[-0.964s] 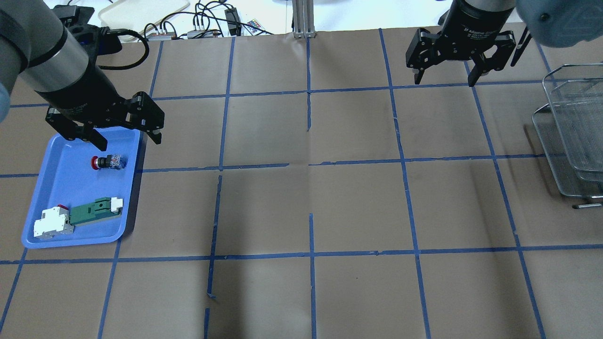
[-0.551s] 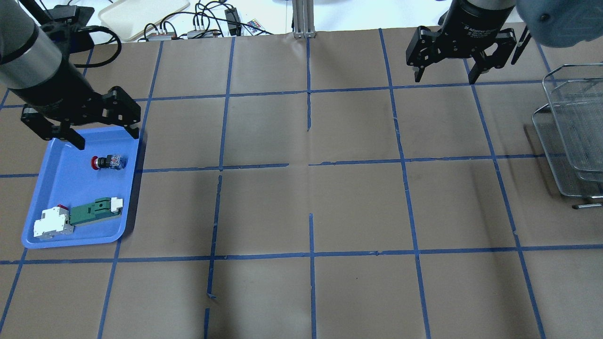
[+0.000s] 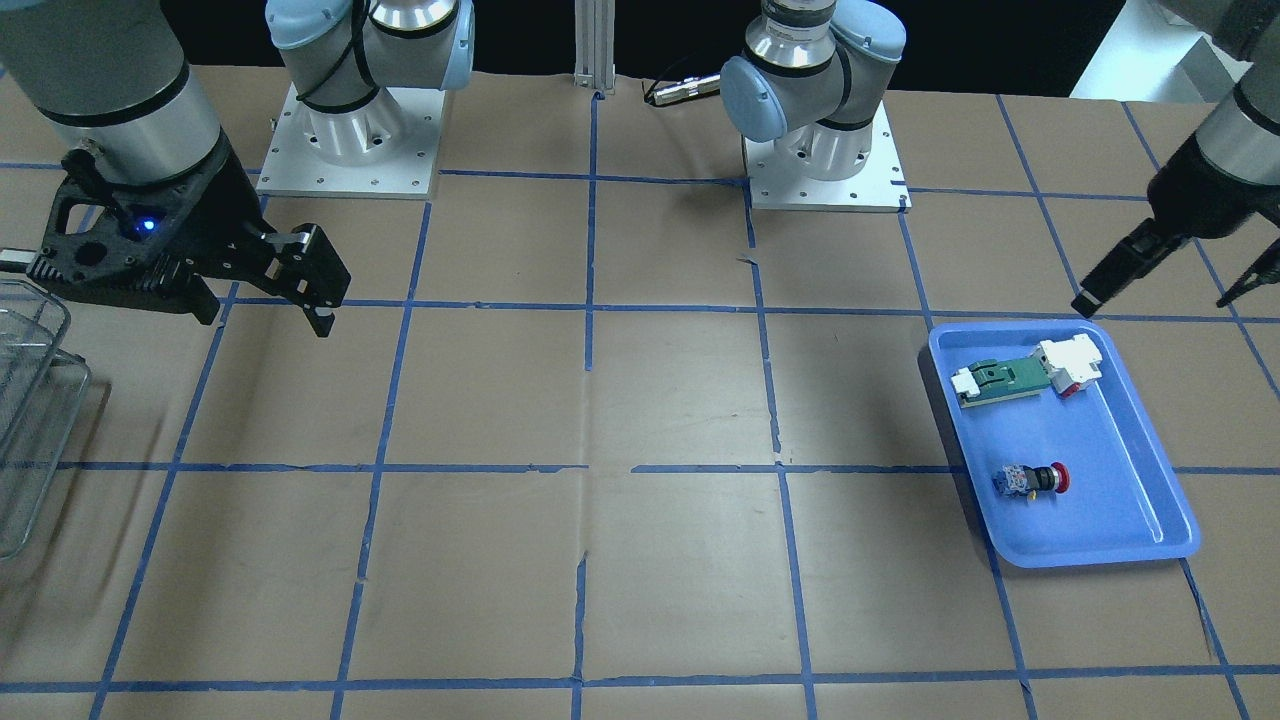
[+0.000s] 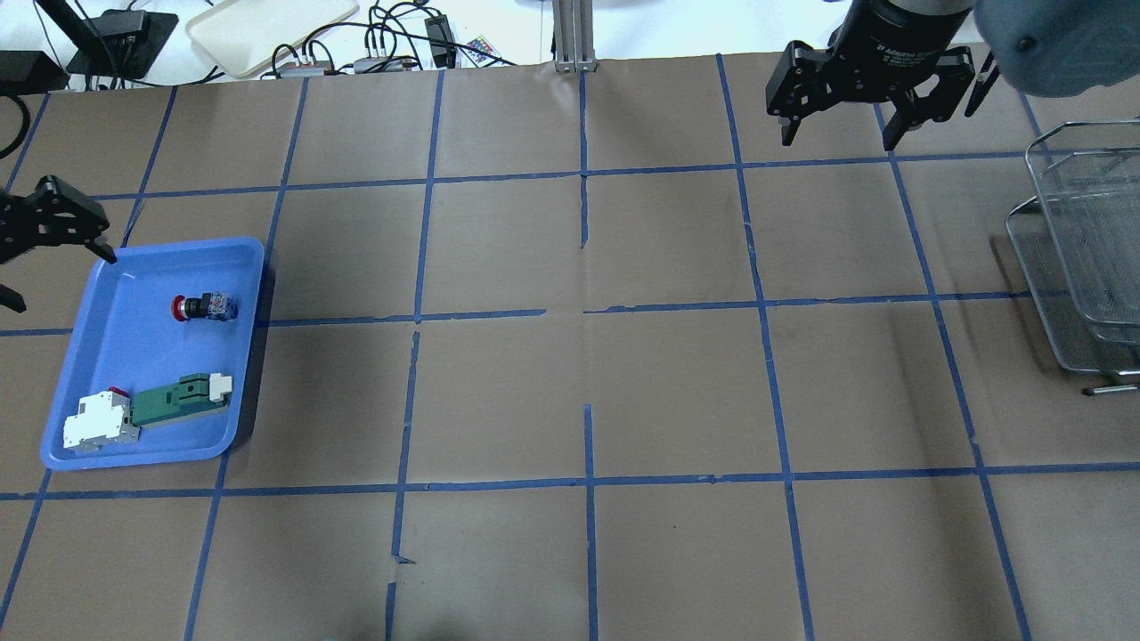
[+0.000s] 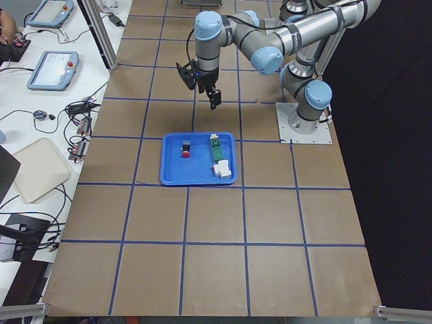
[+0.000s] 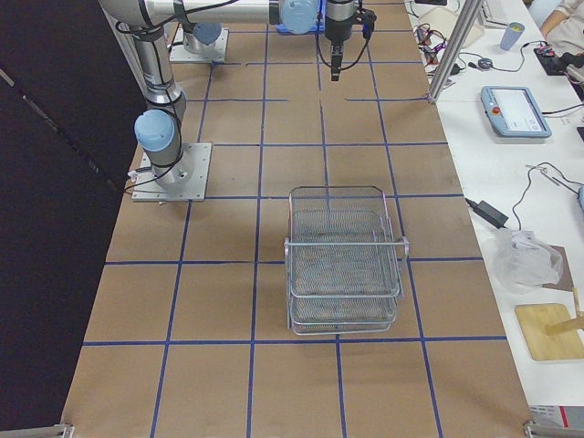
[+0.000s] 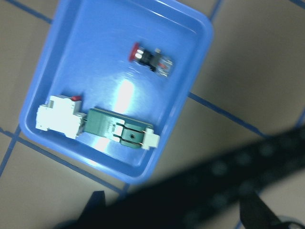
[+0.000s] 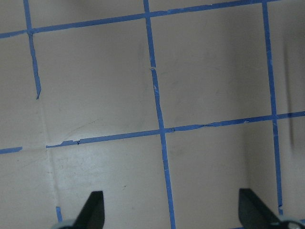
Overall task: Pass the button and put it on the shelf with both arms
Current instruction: 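Move the left gripper over the blue tray toward the red button, then lower the left gripper onto the red push button and close it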
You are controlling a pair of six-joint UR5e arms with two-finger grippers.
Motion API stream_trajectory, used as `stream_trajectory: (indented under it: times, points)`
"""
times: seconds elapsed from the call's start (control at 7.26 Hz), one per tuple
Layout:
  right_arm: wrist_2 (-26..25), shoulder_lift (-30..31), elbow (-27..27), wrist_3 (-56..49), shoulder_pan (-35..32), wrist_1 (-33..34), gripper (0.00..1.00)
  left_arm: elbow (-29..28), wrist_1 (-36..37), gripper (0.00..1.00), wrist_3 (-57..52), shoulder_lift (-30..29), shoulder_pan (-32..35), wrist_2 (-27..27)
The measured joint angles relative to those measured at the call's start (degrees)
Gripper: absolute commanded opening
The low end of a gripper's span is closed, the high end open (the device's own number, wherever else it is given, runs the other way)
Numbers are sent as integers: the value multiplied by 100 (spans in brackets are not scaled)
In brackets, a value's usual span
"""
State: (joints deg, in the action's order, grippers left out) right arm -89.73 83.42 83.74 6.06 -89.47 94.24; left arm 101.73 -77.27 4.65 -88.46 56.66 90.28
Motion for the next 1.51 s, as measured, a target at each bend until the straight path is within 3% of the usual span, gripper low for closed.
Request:
stream_trajectory:
  times: [0.41, 0.96, 1.51]
  points:
    - [18, -30, 33, -1, -8, 33, 100, 188, 1117, 100, 1497, -725, -490, -38]
    - [4, -23, 38, -76, -9, 19, 100, -289, 1289, 100, 3388, -1823, -532, -906]
    - [13, -12, 30, -96, -9, 21, 100, -413, 1384, 100, 3972, -2468, -548, -1285]
